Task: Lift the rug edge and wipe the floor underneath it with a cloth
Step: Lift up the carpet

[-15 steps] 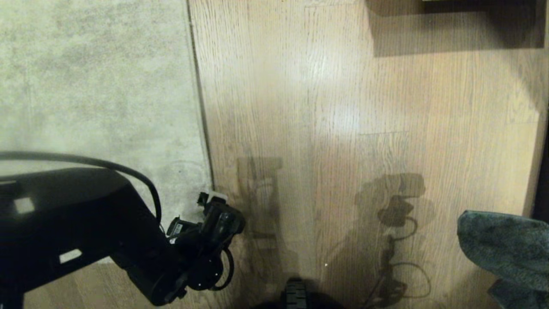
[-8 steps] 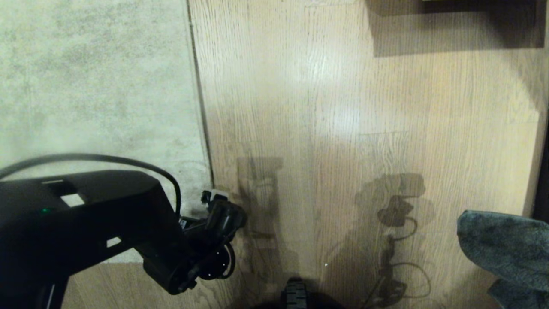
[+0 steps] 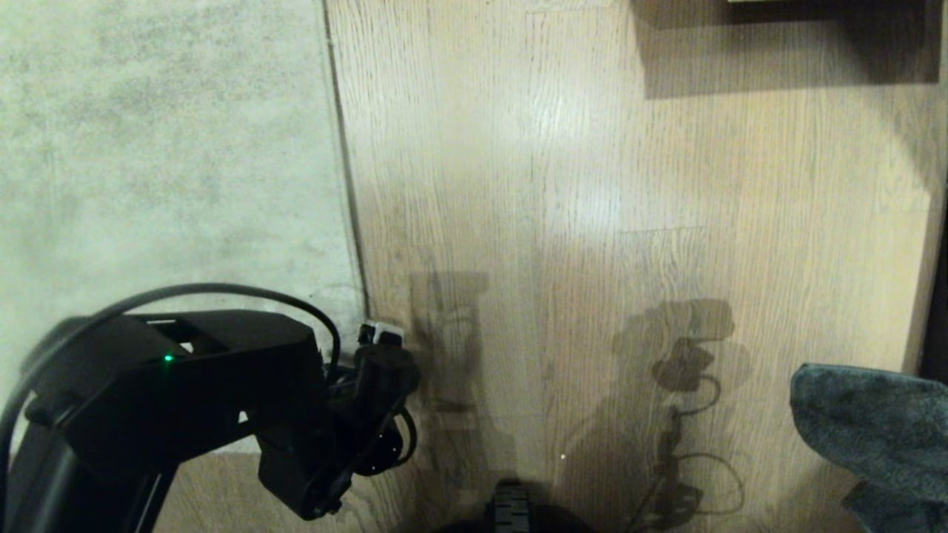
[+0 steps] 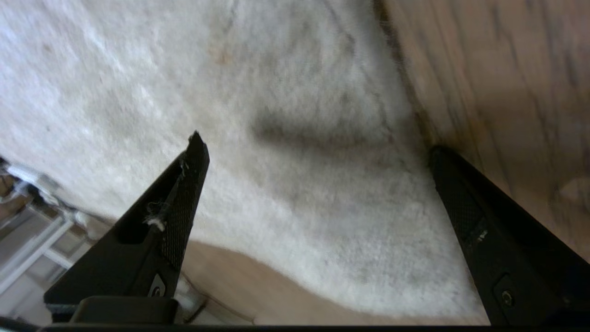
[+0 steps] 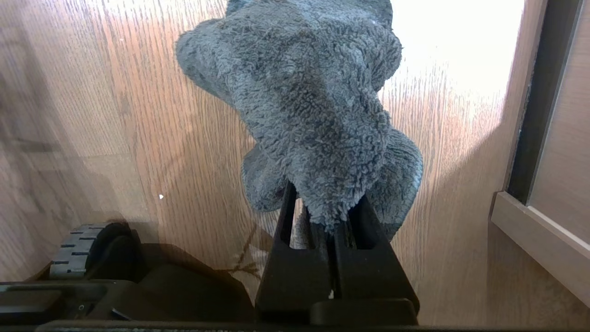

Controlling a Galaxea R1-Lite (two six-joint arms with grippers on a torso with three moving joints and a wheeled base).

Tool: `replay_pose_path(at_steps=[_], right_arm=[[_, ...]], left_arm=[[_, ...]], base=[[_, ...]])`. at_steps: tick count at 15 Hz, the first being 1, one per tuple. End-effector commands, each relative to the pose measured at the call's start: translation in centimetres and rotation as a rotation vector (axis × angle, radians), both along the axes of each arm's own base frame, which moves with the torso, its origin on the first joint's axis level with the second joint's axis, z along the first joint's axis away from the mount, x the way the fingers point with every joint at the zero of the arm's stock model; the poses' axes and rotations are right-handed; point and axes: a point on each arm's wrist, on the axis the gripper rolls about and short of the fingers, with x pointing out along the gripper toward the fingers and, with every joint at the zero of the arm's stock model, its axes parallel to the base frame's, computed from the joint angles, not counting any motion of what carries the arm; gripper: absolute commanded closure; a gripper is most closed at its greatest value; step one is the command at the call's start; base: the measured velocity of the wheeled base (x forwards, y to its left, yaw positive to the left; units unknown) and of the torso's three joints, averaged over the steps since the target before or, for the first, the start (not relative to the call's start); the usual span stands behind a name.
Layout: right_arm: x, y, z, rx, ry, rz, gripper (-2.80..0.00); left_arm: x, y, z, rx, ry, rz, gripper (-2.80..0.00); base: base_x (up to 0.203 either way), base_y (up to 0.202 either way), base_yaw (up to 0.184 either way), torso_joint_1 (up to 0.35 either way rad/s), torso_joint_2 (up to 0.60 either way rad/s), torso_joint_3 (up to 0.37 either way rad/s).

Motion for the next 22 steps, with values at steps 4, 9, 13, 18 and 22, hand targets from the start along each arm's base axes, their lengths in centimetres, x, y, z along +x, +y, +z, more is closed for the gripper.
replay_pose_path(at_steps=[4,9,13,18,22], right_arm=[[0.0,0.0,0.0,0.0,0.001,0.0,0.0],[0.0,0.0,0.0,0.0,0.001,0.0,0.0],[0.0,0.0,0.0,0.0,0.001,0.0,0.0],[0.0,0.0,0.0,0.0,0.001,0.0,0.0],[0.0,0.0,0.0,0.0,0.001,0.0,0.0]], left_arm=[[-1.9,1.9,-0.9,0.037,0.003,0.011,-2.8],[-4.8,4.1,-1.1,0.064,0.017,0.017,-2.8],[-7.9,6.2,-0.6,0.074,0.076,0.039,-2.8],[-10.6,8.1,0.1,0.099,0.142,0.06,-2.8],[-11.9,9.0,0.3,0.12,0.181,0.07,-2.8]], base=[[0.0,0.0,0.0,0.0,0.0,0.0],[0.0,0.0,0.0,0.0,0.0,0.0],[0.0,0.0,0.0,0.0,0.0,0.0],[0.0,0.0,0.0,0.0,0.0,0.0],[0.0,0.0,0.0,0.0,0.0,0.0]])
